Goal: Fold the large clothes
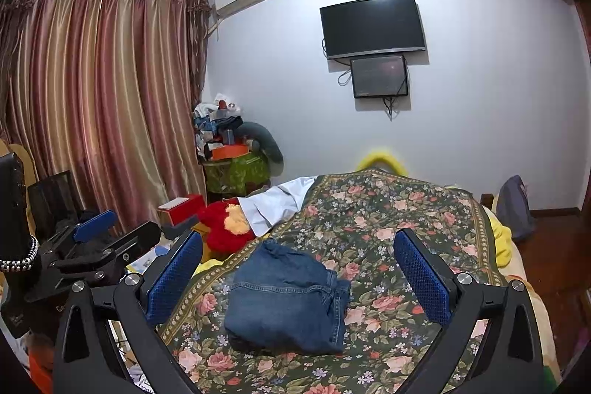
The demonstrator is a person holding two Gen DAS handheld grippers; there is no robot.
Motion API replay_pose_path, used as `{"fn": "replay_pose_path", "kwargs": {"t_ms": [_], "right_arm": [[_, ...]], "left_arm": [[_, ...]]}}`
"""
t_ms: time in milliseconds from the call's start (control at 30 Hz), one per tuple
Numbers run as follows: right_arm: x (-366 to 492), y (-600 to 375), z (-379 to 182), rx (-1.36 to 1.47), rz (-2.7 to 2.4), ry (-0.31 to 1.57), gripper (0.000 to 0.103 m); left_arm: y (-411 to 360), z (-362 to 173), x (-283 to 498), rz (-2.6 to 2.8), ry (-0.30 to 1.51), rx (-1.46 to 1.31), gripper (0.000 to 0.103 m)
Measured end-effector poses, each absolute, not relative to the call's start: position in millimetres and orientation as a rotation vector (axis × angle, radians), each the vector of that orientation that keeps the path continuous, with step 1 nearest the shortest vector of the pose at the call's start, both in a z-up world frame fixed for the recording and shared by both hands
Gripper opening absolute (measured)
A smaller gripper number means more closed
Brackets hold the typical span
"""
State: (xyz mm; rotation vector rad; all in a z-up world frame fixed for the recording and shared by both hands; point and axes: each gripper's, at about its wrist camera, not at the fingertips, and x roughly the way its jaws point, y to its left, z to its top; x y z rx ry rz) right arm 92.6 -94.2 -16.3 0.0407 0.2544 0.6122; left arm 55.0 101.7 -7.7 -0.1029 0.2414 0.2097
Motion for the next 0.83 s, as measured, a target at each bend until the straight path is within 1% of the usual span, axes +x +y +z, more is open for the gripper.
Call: {"fn": "replay_pose_path", "kwargs": {"t_ms": [833], "right_arm": [[91.2,-94.7,-13.5,0.053,0.606,0.255,0.103]], "left_arm": [[89.0,-2.1,56.3,0.198,0.235,-0.080,0.102]]}}
